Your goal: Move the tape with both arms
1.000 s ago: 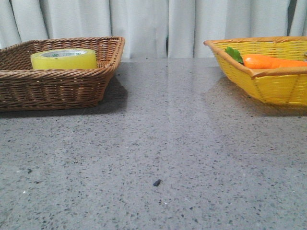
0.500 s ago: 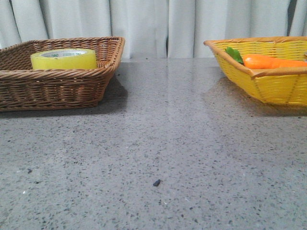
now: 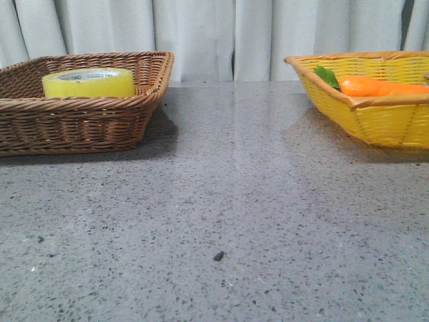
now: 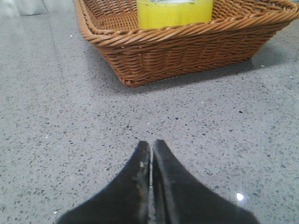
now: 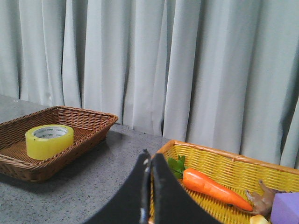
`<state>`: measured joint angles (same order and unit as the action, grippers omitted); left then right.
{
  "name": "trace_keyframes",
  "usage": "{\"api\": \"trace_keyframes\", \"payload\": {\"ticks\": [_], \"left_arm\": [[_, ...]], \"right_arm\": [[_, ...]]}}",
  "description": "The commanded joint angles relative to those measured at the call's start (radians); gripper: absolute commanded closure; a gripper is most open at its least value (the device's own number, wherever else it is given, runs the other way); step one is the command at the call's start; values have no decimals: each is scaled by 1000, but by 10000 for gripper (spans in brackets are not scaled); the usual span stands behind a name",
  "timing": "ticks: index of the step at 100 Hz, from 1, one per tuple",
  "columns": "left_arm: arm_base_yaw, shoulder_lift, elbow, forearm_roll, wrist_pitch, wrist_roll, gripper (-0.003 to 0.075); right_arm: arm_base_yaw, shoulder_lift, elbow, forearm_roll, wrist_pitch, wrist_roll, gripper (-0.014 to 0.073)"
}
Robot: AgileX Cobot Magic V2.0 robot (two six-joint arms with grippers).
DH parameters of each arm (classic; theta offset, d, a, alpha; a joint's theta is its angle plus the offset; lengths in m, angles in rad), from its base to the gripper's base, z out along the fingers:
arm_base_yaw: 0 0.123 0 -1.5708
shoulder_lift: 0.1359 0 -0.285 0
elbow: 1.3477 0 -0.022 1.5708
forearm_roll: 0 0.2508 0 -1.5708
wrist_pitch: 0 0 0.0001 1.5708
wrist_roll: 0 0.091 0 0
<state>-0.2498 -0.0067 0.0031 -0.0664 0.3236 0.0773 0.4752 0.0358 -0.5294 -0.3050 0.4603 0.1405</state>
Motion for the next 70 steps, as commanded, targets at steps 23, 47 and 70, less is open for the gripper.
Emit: {"api": "trace_keyframes", "payload": {"ticks": [23, 47, 70], "left_arm": [[3, -30, 10, 0, -65, -12, 741], [3, -30, 10, 0, -65, -12, 741], [3, -30, 10, 0, -65, -12, 741]], "right_arm": [[-3, 18, -20, -23, -73, 1, 654], [-42, 18, -19, -56, 102, 1, 654], [-235, 18, 198, -11, 55, 1, 668]]}}
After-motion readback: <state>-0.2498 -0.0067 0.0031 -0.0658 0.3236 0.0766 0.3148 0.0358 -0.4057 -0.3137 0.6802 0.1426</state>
